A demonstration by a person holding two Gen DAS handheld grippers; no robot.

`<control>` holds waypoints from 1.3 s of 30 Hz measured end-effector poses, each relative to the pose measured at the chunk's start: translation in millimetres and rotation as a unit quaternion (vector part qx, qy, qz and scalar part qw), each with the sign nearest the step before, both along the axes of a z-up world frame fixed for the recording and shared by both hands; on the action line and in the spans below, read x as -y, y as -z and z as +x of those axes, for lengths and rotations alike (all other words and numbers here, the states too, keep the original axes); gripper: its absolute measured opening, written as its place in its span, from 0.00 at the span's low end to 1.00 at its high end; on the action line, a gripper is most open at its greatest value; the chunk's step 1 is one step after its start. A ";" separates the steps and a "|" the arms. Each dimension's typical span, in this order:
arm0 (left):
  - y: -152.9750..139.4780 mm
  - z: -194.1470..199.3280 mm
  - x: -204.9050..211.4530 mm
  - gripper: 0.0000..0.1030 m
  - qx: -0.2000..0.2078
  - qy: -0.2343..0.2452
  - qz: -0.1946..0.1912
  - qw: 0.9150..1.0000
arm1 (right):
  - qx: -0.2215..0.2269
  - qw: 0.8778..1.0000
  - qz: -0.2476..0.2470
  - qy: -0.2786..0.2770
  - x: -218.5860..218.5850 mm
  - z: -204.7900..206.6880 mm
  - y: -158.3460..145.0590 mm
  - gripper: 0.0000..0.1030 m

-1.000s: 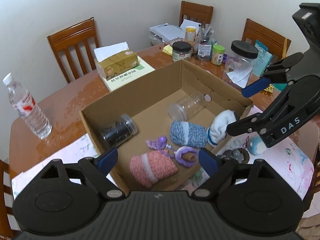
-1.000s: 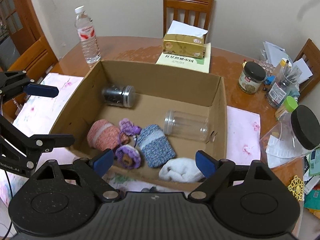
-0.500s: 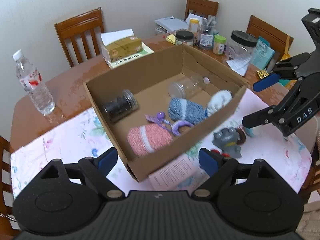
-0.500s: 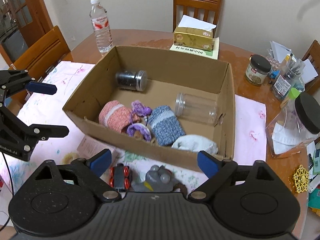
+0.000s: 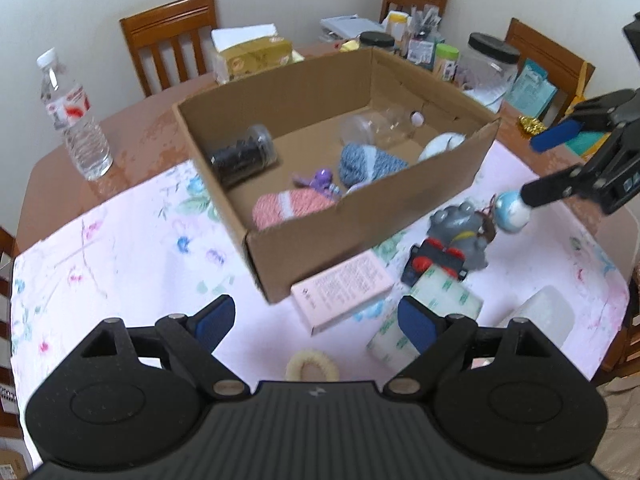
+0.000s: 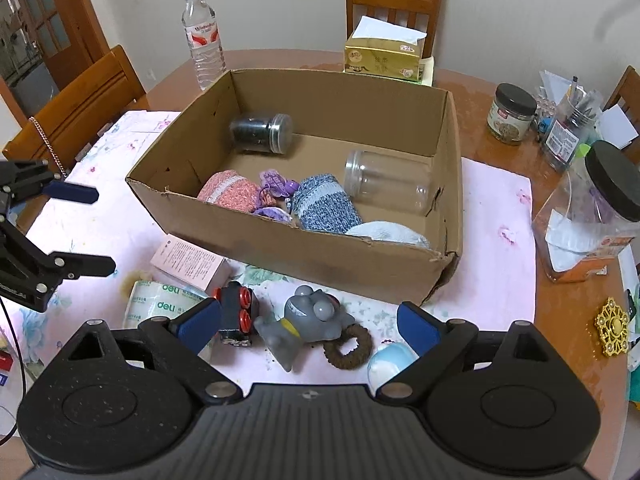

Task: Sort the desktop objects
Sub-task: 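Withdraw both grippers from the box toward the remaining table items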

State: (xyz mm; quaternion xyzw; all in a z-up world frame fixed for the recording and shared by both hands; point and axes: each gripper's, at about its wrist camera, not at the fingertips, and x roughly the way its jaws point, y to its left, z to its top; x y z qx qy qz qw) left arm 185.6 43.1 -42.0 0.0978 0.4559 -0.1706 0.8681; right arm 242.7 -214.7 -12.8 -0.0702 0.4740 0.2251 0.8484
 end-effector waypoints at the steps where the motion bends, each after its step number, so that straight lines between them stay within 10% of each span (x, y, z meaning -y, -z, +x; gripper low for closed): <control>1: 3.1 -1.6 -1.1 0.86 -0.001 -0.003 0.000 1.000 | 0.005 1.000 -0.001 0.000 1.5 -1.2 0.2 0.96; 23: 72.9 -16.5 -6.3 0.83 -0.044 0.014 0.035 0.998 | 0.023 0.999 -0.017 0.020 16.7 -29.2 22.1 0.98; 39: 77.0 -12.3 -7.7 0.42 -0.044 0.014 0.009 0.999 | 0.016 0.998 -0.031 0.051 28.7 -32.3 35.7 0.98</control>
